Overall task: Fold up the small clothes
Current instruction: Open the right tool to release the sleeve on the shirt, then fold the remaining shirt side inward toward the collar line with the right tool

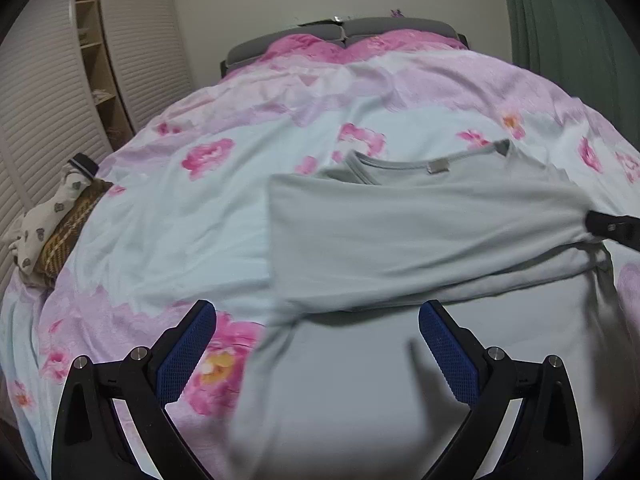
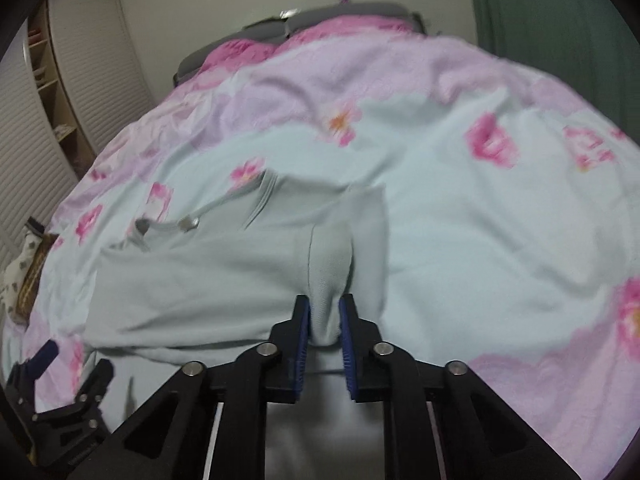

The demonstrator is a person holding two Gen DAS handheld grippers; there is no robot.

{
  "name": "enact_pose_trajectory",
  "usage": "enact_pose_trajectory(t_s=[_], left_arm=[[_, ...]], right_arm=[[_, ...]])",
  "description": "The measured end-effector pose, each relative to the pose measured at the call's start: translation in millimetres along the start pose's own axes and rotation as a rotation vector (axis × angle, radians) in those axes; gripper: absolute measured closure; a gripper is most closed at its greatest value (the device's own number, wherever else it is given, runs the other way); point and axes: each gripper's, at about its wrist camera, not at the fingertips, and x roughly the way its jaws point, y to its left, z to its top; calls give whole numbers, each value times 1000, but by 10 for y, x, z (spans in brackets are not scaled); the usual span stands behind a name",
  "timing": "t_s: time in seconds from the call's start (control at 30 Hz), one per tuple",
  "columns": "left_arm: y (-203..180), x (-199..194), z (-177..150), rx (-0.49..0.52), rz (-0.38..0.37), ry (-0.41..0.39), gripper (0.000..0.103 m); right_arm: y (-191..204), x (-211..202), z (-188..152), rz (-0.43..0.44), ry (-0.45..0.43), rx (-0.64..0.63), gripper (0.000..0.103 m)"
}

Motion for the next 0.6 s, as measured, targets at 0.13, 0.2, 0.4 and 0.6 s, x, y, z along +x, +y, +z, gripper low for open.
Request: enact_pose_trajectory(t_s=[0.13,0.2,0.4,0.6], left_arm=[[76,18,-56,-19,7,13,0],[112,10,-100,-23,9,20,0],[282,-96,-179,-23,34,17,0],[435,-72,-211,-30,32,53,0]], right_arm=[[-78,100,-27,13,77,18,81],[-81,89,-71,13,94,24,68],[-16,-226,-242,13,54,3,57],[103,-530,-505,-1,45,-77,55]])
